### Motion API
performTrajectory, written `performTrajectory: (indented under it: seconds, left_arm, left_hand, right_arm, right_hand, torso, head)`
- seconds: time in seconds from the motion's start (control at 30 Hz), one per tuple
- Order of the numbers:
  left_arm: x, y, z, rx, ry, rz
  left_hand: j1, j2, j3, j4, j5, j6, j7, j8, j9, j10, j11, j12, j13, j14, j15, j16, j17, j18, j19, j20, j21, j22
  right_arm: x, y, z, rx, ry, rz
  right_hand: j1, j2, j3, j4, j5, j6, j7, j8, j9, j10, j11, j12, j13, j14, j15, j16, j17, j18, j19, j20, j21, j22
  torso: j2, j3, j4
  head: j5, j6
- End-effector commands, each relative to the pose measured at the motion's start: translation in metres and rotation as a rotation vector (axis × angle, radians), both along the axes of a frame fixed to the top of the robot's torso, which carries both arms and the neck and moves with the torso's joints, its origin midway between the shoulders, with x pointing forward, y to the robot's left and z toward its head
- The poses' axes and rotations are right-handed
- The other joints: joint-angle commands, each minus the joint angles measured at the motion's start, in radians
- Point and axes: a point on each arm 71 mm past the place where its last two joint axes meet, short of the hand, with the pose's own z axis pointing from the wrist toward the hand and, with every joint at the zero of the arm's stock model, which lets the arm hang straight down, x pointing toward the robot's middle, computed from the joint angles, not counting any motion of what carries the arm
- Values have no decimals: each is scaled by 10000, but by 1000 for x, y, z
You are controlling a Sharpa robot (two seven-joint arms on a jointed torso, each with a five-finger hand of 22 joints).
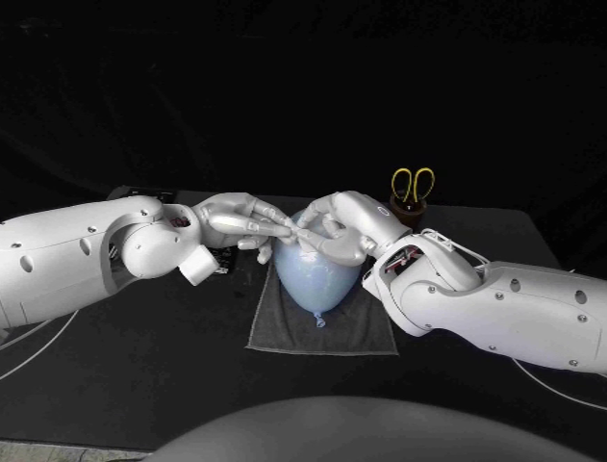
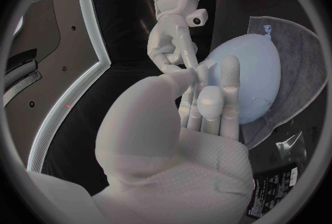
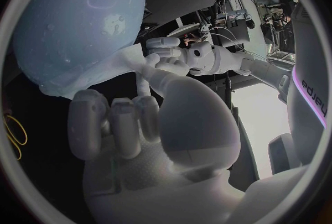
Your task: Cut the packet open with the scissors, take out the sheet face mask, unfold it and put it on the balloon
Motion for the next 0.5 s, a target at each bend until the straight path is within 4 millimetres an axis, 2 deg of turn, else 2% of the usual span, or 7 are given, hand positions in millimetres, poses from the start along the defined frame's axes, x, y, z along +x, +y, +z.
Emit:
performTrajectory:
  seconds: [0.03, 0.23, 0.5]
  left_arm:
    - [-1, -4, 0, 120, -203, -27]
    - [1, -2, 0, 329, -348, 274]
    - [2, 1, 0, 555, -550, 626]
  left_hand:
    - [-51, 33, 84, -46, 41, 74, -16, 79, 32, 104, -41, 23, 23, -53, -6, -40, 17, 129, -56, -33, 83, 26]
    - [-165, -40, 327, -181, 40, 120, -36, 135, 102, 160, -66, 80, 59, 14, -35, -11, 117, 129, -32, -67, 159, 71]
    - [-543, -254, 996, -535, 42, 202, -64, 236, 280, 235, -103, 213, 162, 145, -82, 27, 289, 114, 20, -123, 405, 275]
  right_arm:
    - [-2, 3, 4, 362, -83, 258]
    - [-1, 1, 2, 391, 192, 188]
    - [0, -5, 1, 484, 530, 10]
  right_hand:
    - [13, 118, 245, -116, 64, 0, -45, 128, 62, 433, -42, 61, 1760, 1219, -223, 43, 2627, -134, 431, -63, 54, 2111]
    - [-53, 110, 422, -198, 54, -14, -42, 202, 101, 468, -39, 104, 1810, 1219, -219, 43, 2627, -137, 433, -59, 67, 2113]
    - [-115, 112, 545, -251, 48, -9, -47, 266, 133, 496, -43, 137, 1848, 1219, -221, 43, 2627, -138, 433, -59, 74, 2115]
  torso:
    - [0, -3, -3]
    - [-2, 0, -4]
    - [-1, 1, -3]
  head:
    - [18, 0]
    - [24, 0]
    - [29, 0]
